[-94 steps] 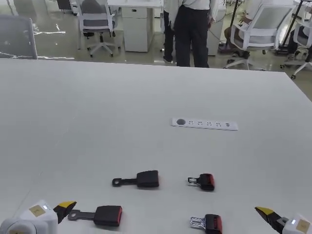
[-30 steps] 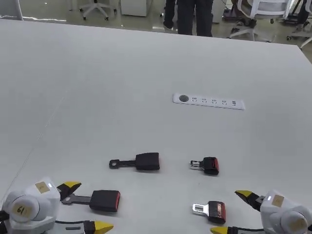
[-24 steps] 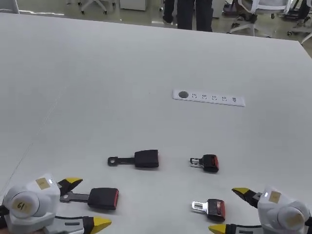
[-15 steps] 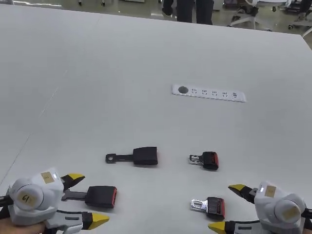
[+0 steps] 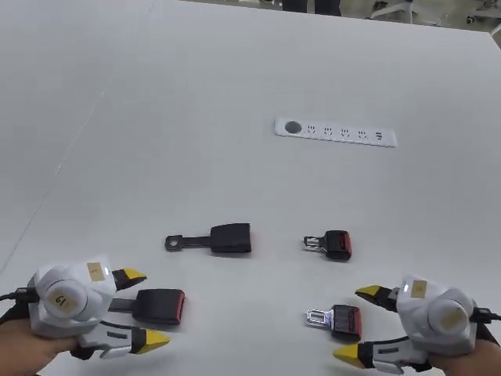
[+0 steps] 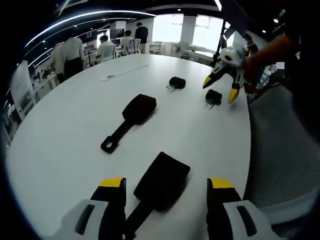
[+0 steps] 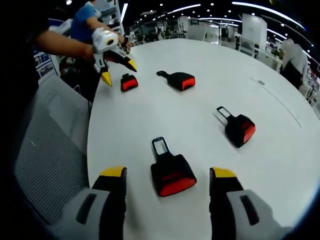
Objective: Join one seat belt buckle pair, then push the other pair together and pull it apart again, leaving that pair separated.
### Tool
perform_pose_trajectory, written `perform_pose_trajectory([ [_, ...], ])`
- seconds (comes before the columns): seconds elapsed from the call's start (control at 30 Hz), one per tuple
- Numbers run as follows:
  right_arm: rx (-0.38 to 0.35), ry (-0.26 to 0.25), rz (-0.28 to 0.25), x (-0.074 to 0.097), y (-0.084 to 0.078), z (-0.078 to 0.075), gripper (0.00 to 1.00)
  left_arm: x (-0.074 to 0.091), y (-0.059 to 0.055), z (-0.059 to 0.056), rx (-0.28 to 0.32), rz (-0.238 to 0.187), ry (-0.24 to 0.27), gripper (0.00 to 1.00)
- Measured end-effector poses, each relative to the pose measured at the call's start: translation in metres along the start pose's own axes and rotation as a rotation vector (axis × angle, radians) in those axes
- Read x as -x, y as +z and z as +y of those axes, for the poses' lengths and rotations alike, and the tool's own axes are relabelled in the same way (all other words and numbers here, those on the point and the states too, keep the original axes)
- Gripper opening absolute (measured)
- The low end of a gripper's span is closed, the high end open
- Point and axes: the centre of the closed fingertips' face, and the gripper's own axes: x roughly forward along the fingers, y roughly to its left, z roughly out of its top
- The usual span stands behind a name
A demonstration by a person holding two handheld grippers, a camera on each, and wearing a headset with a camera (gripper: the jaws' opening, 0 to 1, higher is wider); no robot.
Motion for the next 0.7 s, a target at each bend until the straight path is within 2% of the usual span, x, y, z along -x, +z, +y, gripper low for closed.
perform_pose_trajectory([
  [0.2, 0.01, 0.039, 0.021, -0.003, -0.001, -0.001, 0.68, -0.005, -0.008, 0.009, -0.081, 0.054, -0.021, 0.63],
  [0.37, 0.043, 0.065, 0.042, -0.005, 0.001, -0.002, 0.62, -0.009, -0.012, 0.013, -0.13, 0.085, -0.057, 0.56],
  [0.43, 0.056, 0.066, 0.045, -0.005, 0.001, -0.002, 0.6, -0.01, -0.014, 0.014, -0.17, 0.102, -0.076, 0.52],
  [0.47, 0.06, 0.072, 0.053, -0.005, 0.0, -0.002, 0.6, -0.01, -0.016, 0.018, -0.216, 0.122, -0.07, 0.49],
  [0.53, 0.073, 0.081, 0.069, -0.005, -0.002, -0.001, 0.59, -0.012, -0.016, 0.018, -0.214, 0.124, -0.071, 0.45],
  [0.57, 0.081, 0.085, 0.076, -0.005, -0.003, -0.001, 0.58, -0.012, -0.017, 0.015, -0.211, 0.129, -0.091, 0.44],
  [0.63, 0.087, 0.093, 0.09, -0.006, -0.005, 0.0, 0.57, -0.012, -0.019, 0.016, -0.229, 0.137, -0.097, 0.41],
  [0.7, 0.099, 0.098, 0.112, -0.006, -0.008, 0.0, 0.53, -0.015, -0.024, 0.016, -0.258, 0.163, -0.101, 0.39],
])
